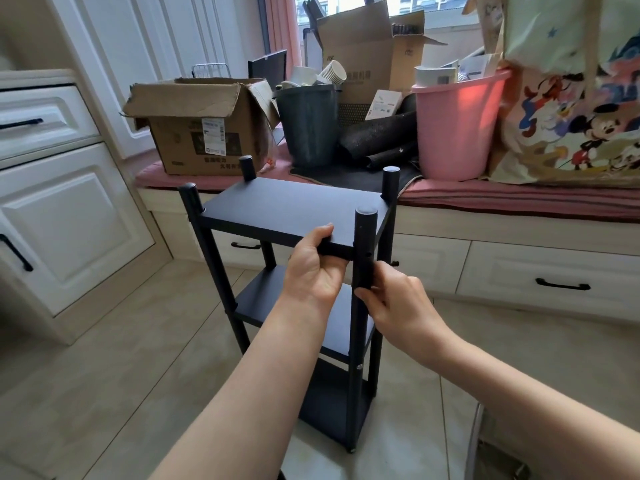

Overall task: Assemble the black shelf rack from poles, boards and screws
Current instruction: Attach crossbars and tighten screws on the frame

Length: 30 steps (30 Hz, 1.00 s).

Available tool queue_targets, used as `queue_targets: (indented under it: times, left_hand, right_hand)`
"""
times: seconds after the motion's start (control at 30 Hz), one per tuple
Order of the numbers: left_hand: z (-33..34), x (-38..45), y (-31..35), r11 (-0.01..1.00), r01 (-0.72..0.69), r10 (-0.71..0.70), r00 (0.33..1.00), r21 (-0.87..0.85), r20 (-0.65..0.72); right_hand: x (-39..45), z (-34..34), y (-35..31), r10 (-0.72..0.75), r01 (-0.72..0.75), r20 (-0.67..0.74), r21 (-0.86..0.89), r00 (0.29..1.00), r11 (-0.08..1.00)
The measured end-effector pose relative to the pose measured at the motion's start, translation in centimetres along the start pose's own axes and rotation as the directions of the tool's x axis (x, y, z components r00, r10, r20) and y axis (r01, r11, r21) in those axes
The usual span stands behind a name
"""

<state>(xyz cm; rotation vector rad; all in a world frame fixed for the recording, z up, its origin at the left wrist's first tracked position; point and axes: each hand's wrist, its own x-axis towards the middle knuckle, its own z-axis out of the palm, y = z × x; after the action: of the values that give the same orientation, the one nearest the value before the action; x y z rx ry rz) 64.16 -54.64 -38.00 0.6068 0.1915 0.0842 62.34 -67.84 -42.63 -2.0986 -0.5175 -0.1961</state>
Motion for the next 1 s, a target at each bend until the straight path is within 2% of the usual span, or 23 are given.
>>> queue_targets:
  times: [0.4,0.5,0.7,0.77,0.87,0.9,1.0]
  left_hand:
    - [0.1,-0.9,0.2,0.999,0.027,-0.028,0.999,-0.018,-0.025]
    - [0.1,-0.9,0.3,0.999,0.020,-0.019,1.000,-0.033,0.005]
    - [0.3,-0.9,0.7,1.000,0.010,-0.011,0.999,-0.012,-0.035]
    - [0.0,-0.9,0.5,1.000,0.013,-0.012,1.000,0.022,-0.018]
    - [-0.5,-0.9,0.6,0.998,0.034,-0.035,0.999,0.058,0.009]
    - [-0.8,-0.9,0.8,0.997,0.036,-0.038,0.999,0.067,0.020]
    - [-1.3,-1.0,1.2,0.995,0.036,-0.038,0.999,0.090,0.026]
  right_hand:
    - [0.0,0.1,0.4,-0.003,0.005,0.030,-0.078,1.000,0.997]
    - [-0.1,0.1,0.3,-0.010,0.012,0.036,-0.063,0.999,0.998]
    - [0.1,0.0,-0.1,0.019,-0.017,0.047,-0.029,0.999,0.999]
    - [0.4,-0.6,0.0,0.055,-0.055,0.076,-0.003,0.996,0.999]
    - [1.2,-2.8,0.3,0.092,-0.112,0.206,0.087,0.974,0.990]
    - [1.4,-3.6,0.2,0.081,-0.099,0.194,0.084,0.978,0.992]
    - [2.6,-5.2,-0.5,0.025,-0.023,0.035,-0.037,0.999,0.999]
